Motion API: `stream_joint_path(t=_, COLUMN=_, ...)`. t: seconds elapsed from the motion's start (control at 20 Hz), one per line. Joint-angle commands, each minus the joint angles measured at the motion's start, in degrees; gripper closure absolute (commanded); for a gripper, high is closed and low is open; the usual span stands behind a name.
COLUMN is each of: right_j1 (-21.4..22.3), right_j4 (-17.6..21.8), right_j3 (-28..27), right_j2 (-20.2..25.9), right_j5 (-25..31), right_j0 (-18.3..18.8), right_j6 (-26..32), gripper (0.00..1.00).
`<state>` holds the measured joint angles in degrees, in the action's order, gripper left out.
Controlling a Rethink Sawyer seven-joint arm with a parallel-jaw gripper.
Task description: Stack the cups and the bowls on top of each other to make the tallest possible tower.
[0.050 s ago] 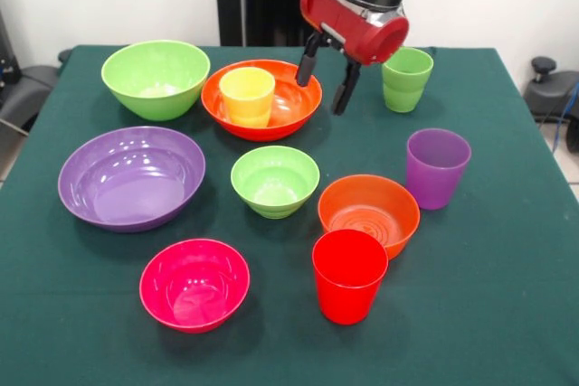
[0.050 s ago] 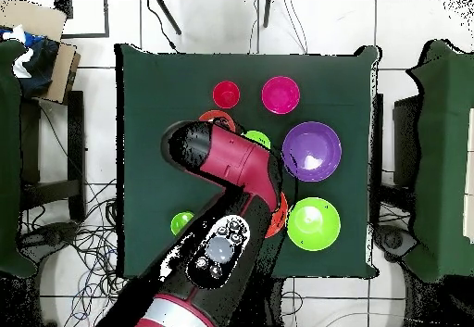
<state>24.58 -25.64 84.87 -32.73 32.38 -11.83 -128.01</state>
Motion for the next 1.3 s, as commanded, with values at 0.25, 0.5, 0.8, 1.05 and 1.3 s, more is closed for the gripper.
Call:
stream_joint_path(t=0.25, right_j1=-4.99, right_j4=-1.1, right_j3=-2.2, right_j2=3.99, right_j5=-1.16, right_j0=1.13, right_j6=-12.55, gripper=0.0)
stream_joint_path(t=0.5, right_j1=-4.95, right_j4=-1.6, right_j3=-3.22, right_j2=3.44, right_j5=0.55, right_j0=0.26, right_j6=-13.81, gripper=0.0)
stream_joint_path(t=0.8, right_j1=-4.11, right_j4=-2.19, right_j3=-5.18, right_j2=2.67, right_j5=5.41, right_j0=-1.06, right_j6=-16.03, gripper=0.0)
stream_joint_path(t=1.05, right_j1=-4.18, right_j4=-2.63, right_j3=-7.76, right_j2=2.05, right_j5=8.95, right_j0=-1.64, right_j6=-18.31, gripper=0.0)
stream_joint_path(t=1.3, right_j1=-4.92, right_j4=-2.94, right_j3=-10.17, right_j2=1.67, right_j5=10.33, right_j0=-1.77, right_j6=-20.26, gripper=0.0)
